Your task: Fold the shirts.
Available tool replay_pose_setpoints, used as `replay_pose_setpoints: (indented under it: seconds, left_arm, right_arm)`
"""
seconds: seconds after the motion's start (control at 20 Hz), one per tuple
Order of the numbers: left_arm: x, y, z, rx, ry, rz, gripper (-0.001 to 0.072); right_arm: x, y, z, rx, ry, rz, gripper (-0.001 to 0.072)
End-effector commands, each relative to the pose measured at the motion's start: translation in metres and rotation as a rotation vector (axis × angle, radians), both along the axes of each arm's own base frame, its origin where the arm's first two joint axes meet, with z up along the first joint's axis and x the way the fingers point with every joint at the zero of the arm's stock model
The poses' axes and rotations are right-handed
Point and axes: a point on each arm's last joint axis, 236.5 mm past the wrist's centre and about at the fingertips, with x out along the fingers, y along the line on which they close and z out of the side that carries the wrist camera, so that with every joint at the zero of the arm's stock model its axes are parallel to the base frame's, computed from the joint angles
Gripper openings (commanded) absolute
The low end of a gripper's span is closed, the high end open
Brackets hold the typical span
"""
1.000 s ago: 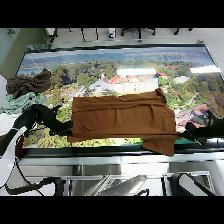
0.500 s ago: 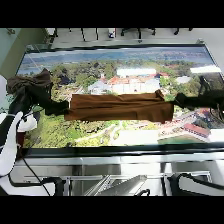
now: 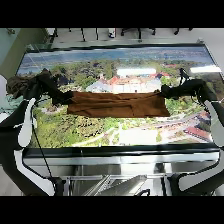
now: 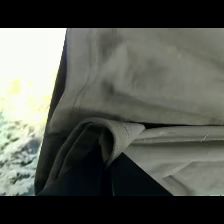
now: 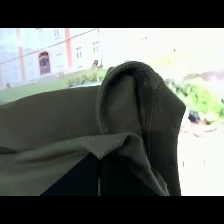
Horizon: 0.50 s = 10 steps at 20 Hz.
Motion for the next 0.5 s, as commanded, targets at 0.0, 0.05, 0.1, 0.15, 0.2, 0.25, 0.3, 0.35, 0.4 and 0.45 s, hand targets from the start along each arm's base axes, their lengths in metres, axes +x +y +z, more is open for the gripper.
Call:
replay_pose_setpoints:
  seconds: [0.0,0.05,0.1,0.15,0.2,0.25,0.3,0.35,0.4,0.45]
  left_arm:
    - [0.007,-0.013,-0.009,-0.017,0.036,-0.034,0.0011]
    - [0.005,-0.016,-0.007,-0.016,0.046,-0.049,0.0032]
    - [0.006,-0.017,-0.004,-0.017,0.047,-0.055,0.0234]
    - [0.008,-0.017,0.001,-0.017,0.037,-0.056,0.0492]
    - [0.01,-0.018,0.008,-0.018,0.033,-0.061,0.0608]
    - [0.011,-0.016,0.015,-0.019,0.032,-0.059,0.061]
    - [0.012,-0.015,0.024,-0.019,0.03,-0.062,0.061]
    - [0.014,-0.01,0.034,-0.021,0.024,-0.057,0.061]
    - [0.017,-0.008,0.044,-0.021,0.015,-0.049,0.061]
    - [0.019,-0.004,0.054,-0.022,0.008,-0.037,0.061]
  right_arm:
    - [0.003,0.0,-0.004,0.003,0.003,0.013,0.0075]
    - [0.001,0.002,0.0,0.008,0.006,0.033,0.0261]
    - [-0.002,0.004,0.006,0.008,0.006,0.078,0.0415]
    - [-0.006,0.002,0.012,-0.003,0.012,0.117,0.0474]
    - [-0.01,-0.007,0.016,-0.036,0.026,0.15,0.0582]
    - [-0.015,-0.022,0.016,-0.082,0.046,0.17,0.0686]
    - [-0.021,-0.035,0.013,-0.12,0.072,0.181,0.0704]
    - [-0.028,-0.042,0.009,-0.126,0.096,0.184,0.0704]
    - [-0.034,-0.046,0.003,-0.112,0.125,0.187,0.0704]
    - [-0.038,-0.045,-0.004,-0.099,0.149,0.194,0.0704]
